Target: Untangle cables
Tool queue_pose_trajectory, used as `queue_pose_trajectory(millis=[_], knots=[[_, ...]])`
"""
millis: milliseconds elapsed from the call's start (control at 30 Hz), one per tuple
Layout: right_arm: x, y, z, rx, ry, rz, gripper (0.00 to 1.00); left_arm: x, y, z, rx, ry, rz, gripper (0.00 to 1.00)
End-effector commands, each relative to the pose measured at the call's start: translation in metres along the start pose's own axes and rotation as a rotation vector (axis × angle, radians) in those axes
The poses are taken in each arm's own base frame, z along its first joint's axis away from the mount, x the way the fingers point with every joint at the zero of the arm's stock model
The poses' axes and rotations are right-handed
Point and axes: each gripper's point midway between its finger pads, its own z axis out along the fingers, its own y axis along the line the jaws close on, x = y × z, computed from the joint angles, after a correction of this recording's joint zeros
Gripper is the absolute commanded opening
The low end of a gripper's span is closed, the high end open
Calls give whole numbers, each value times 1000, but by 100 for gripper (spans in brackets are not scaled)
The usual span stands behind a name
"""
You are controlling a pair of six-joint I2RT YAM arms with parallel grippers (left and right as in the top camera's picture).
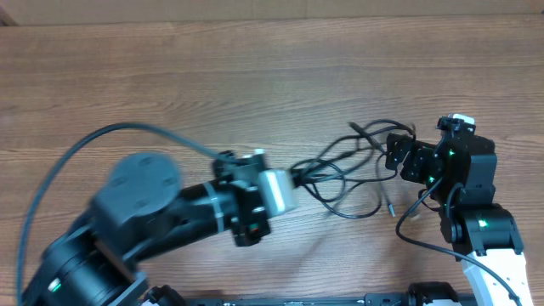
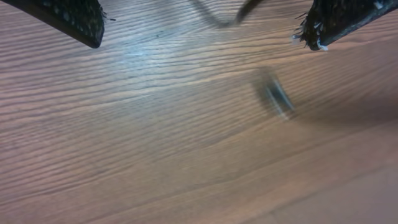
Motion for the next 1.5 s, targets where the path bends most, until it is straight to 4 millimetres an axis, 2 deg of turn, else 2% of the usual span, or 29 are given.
queue_pose_trajectory(millis=[0, 267, 333, 500, 700, 933, 967, 1100, 1200, 1267, 1300, 1333, 1367, 1400, 1433, 1467], knots=[[1, -8, 2, 43, -1, 14, 100, -14, 16, -23, -101, -41, -16, 4], [4, -9, 2, 47, 13, 14, 100, 5, 57, -35, -329, 28, -129, 4], [6, -7, 2, 32, 23, 14, 100, 6, 60, -36, -346, 31, -145, 4], [13, 14, 1, -90, 63, 16, 100, 13, 62, -29, -338, 59, -174, 4], [19, 33, -2, -204, 101, 17, 100, 30, 70, -5, -322, 123, -224, 4], [23, 43, -5, -262, 122, 10, 100, 65, 86, 39, -302, 232, -345, 4], [24, 47, -6, -289, 127, -9, 100, 70, 88, 44, -302, 242, -371, 4], [34, 88, -26, -570, 142, -207, 100, 85, 95, 65, -312, 264, -508, 4], [38, 105, -40, -706, 131, -288, 100, 95, 97, 78, -310, 283, -601, 4], [38, 110, -44, -744, 126, -305, 100, 101, 96, 87, -293, 291, -652, 5], [38, 112, -45, -755, 123, -308, 100, 105, 95, 92, -281, 303, -671, 10], [37, 112, -45, -755, 121, -309, 100, 110, 96, 96, -281, 317, -679, 23], [37, 112, -45, -754, 122, -309, 100, 114, 97, 99, -281, 330, -684, 28], [38, 112, -45, -754, 123, -308, 100, 119, 98, 102, -284, 343, -687, 29], [38, 111, -45, -753, 123, -308, 100, 129, 103, 105, -314, 371, -689, 37], [38, 111, -45, -753, 124, -307, 100, 136, 107, 105, -346, 390, -688, 52]])
